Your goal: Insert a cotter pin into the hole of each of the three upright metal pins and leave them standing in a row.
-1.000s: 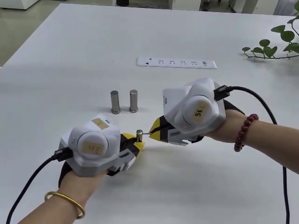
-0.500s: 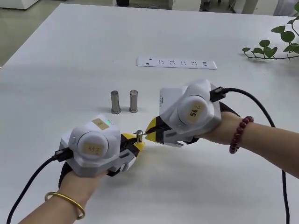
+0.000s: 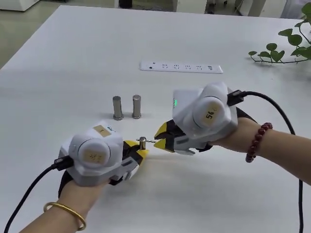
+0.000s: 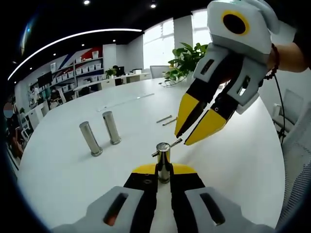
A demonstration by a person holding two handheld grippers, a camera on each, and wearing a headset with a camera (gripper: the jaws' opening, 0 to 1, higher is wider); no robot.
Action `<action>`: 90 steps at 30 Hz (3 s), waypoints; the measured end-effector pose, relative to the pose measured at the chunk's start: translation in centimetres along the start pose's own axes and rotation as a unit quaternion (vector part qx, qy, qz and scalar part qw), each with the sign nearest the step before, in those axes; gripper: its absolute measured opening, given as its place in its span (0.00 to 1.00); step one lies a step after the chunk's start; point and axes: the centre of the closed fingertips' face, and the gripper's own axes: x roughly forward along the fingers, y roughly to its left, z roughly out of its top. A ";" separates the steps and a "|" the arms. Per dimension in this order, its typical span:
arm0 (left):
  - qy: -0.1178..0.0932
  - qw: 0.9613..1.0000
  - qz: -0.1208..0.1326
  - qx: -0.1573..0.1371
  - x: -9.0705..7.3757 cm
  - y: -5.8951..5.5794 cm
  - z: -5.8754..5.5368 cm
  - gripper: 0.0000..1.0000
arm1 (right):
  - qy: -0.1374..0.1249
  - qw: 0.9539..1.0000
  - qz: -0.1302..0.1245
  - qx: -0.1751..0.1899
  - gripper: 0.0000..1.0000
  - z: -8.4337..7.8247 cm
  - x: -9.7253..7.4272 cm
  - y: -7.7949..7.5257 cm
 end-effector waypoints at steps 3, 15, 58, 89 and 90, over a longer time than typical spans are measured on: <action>0.000 1.000 0.000 -0.001 0.0 0.0 0.0 0.06 | 0.000 1.000 -0.001 -0.001 0.00 0.0 0.0 0.0; -0.001 1.000 0.001 -0.003 0.0 0.0 0.0 0.06 | -0.002 1.000 -0.008 -0.004 0.00 0.3 0.4 -0.1; -0.005 1.000 -0.001 -0.004 0.0 0.1 0.0 0.05 | -0.041 0.988 -0.024 0.145 0.16 -0.2 -0.1 -0.6; 0.006 1.000 0.026 -0.002 -1.2 4.9 -0.5 0.05 | -0.052 0.973 -0.035 0.221 0.28 -2.3 -1.6 -0.2; 0.006 1.000 0.026 -0.003 -1.2 4.9 -0.4 0.05 | -0.055 0.972 -0.037 0.225 0.28 -2.3 -1.7 -0.3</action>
